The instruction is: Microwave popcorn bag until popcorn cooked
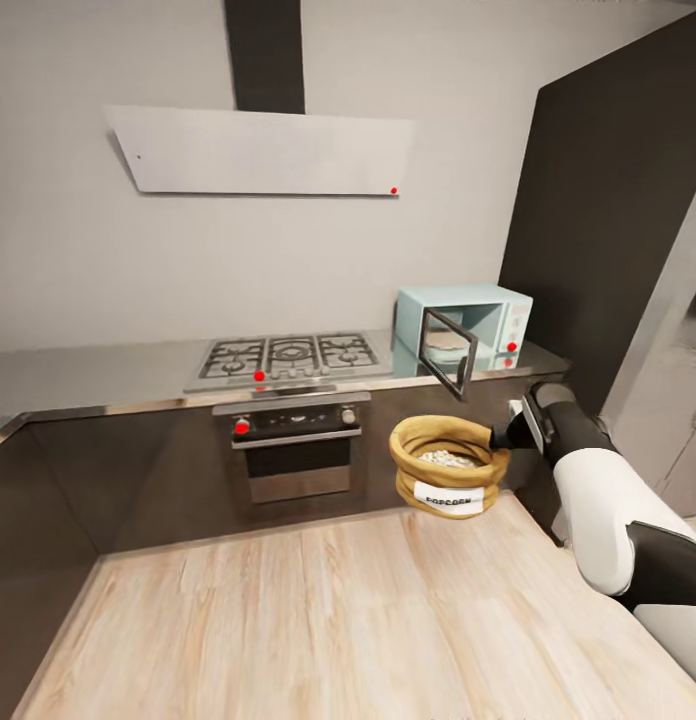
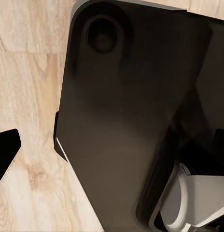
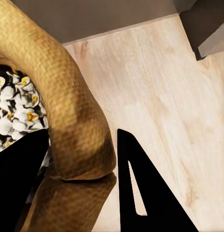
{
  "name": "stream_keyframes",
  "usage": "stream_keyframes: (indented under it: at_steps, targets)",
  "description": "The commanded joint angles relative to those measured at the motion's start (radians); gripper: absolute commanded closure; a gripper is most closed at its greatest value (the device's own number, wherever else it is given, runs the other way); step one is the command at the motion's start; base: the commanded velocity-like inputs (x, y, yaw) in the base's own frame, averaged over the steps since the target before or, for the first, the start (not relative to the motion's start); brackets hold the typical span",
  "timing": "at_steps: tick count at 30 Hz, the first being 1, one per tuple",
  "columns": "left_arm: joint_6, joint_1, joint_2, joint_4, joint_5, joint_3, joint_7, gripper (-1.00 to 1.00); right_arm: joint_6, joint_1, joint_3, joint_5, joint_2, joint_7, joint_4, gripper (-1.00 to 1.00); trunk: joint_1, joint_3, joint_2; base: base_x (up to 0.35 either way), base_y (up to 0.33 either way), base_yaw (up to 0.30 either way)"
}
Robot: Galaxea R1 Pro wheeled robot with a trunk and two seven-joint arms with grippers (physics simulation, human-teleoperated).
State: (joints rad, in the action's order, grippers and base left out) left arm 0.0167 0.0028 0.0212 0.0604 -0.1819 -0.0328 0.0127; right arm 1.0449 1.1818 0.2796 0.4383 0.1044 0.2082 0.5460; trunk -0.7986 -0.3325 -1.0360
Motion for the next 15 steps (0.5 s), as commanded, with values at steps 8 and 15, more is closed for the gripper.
stream_keyframes:
  at_steps: [8,15]
  targets:
    - [0.002,0.0,0.0,0.004,-0.01,-0.005,0.003,-1.0,0.002,0.0,0.004,0.01,0.011,0.008,-0.003,1.0,0.0,-0.001,-0.001,0.0,0.0,-0.246]
    - [0.002,0.0,0.001,0.004,-0.01,-0.006,0.004,-1.0,0.002,-0.011,0.004,0.009,0.055,0.009,-0.01,1.0,0.0,-0.001,-0.001,0.0,0.0,-0.246]
